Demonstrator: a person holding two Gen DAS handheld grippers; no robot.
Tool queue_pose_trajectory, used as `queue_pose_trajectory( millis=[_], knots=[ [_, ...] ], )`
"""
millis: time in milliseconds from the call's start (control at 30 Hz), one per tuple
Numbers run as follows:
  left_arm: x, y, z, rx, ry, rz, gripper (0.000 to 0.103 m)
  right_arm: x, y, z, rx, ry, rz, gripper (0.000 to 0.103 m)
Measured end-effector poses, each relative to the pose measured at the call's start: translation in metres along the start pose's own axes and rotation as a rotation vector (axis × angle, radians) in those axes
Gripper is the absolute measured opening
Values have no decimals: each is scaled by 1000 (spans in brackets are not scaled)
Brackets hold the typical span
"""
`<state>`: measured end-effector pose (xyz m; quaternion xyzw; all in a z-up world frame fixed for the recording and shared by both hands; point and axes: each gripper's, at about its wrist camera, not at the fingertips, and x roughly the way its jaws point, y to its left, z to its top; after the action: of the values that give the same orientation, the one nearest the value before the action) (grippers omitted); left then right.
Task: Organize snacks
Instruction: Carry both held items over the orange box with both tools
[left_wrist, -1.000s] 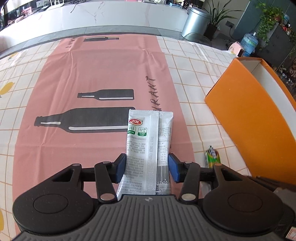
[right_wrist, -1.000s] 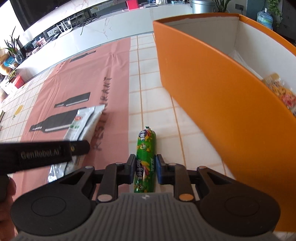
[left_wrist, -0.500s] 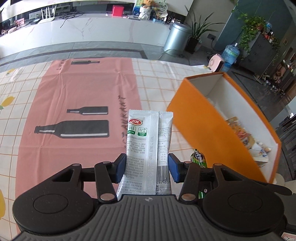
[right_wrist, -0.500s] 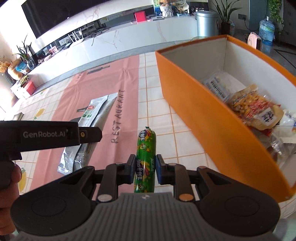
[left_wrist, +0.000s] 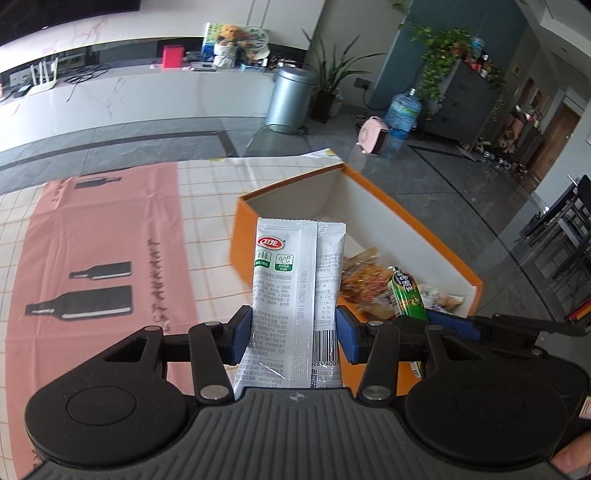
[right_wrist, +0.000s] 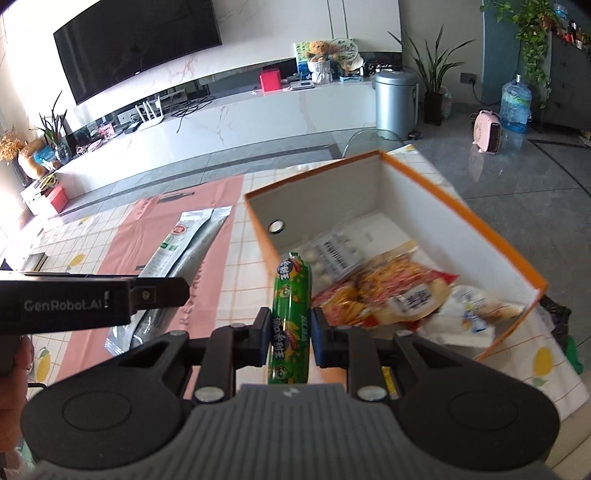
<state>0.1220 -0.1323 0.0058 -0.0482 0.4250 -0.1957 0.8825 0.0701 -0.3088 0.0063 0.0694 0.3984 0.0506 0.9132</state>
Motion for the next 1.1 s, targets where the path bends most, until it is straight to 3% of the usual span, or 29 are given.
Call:
queue_pose_trajectory(
  millis=[267,600,1100],
  knots=[
    [26,-49,18,85,19,-42,55,-9,-47,18,-52,6,-45,19],
    [75,-88,32,197,100,-68,55,10,-92,38,-102,67,-65,19],
    [136,-82,46,324,219,-72,55,72,-124,51,-104,194,-44,19]
  ],
)
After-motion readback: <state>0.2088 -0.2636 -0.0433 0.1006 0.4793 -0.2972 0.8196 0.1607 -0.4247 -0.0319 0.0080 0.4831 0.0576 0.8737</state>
